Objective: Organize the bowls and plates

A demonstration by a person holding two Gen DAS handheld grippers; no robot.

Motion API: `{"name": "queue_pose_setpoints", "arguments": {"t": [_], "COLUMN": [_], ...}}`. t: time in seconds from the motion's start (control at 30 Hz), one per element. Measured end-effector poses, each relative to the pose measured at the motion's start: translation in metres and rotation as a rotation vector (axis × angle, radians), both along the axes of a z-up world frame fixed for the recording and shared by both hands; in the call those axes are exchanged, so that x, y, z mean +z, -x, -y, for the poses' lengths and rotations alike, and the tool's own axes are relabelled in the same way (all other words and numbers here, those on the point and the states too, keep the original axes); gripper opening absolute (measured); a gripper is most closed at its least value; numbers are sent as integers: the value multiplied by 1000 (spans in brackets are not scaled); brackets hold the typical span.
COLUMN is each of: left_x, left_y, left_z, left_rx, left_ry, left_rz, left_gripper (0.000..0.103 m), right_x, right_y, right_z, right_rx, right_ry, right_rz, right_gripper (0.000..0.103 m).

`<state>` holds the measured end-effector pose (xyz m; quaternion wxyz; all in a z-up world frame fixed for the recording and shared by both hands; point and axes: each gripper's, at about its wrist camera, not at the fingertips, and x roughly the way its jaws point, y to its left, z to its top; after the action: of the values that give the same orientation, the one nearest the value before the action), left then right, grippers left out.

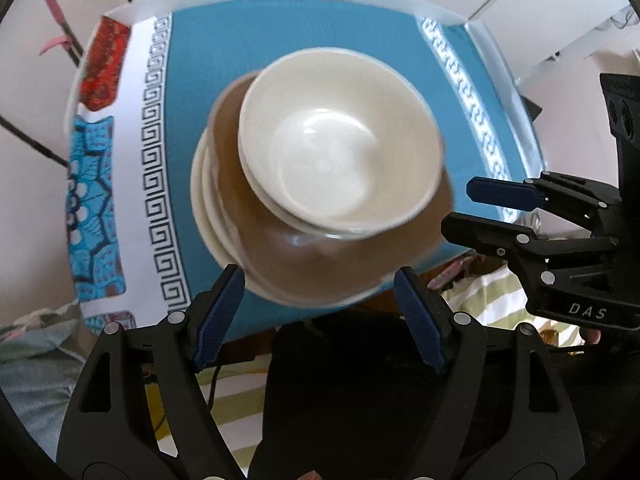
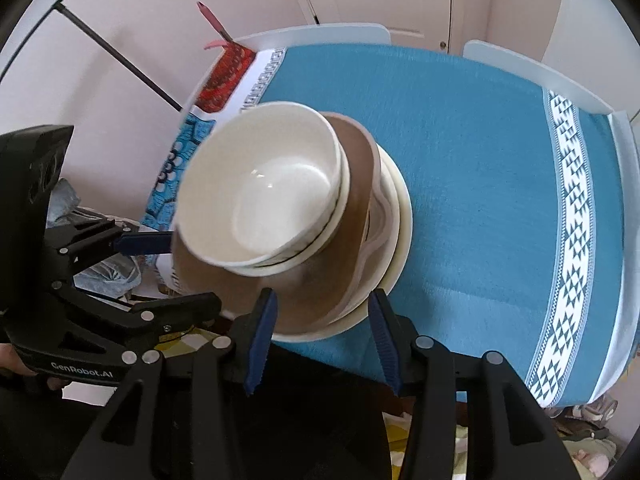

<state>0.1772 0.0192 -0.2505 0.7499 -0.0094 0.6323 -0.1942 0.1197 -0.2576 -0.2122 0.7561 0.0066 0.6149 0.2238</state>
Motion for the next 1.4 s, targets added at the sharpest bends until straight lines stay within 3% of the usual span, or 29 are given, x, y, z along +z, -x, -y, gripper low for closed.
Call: {"name": "queue_pose_setpoints", "arguments": {"t": [0.13, 0.23, 0.27, 0.37, 0.4, 0.5, 0.6, 0.7, 0.87, 1.4], "left_x": [32, 69, 81, 115, 128, 165, 198, 221, 243, 265], "left_y": [20, 39, 45, 64, 71, 96, 122, 136, 154, 176], "left_z": [-5, -8, -9, -9, -7, -6, -3, 2, 2, 7], "left_rx": [38, 83, 99, 135, 148, 203, 248, 289, 309, 310], "left_ry": [-8, -2, 2, 11, 14, 13, -11, -50, -27, -45], "left_rz": [107, 238, 287, 433, 490, 682, 884, 991, 1065, 1141], "left_gripper": [76, 76, 76, 77, 81, 102, 103, 103, 103, 103], "right_x": [31, 64, 72, 106, 115, 149, 181, 207, 227, 244], "right_y": [21, 39, 44, 60, 65, 82, 103, 118, 135, 150], "right_z": [7, 16, 16, 25, 29, 39, 44, 49, 53, 55], "right_rx": [-19, -55, -68, -126, -146, -226, -295, -357, -426, -488], "right_ry": [-17, -25, -29, -50, -53, -30, 13, 45, 66, 76], "right_rz": [80, 181, 210, 329, 367, 501, 662, 777, 882, 941], "right_gripper": [43, 43, 48, 88, 93, 94, 102, 102, 102, 102]}}
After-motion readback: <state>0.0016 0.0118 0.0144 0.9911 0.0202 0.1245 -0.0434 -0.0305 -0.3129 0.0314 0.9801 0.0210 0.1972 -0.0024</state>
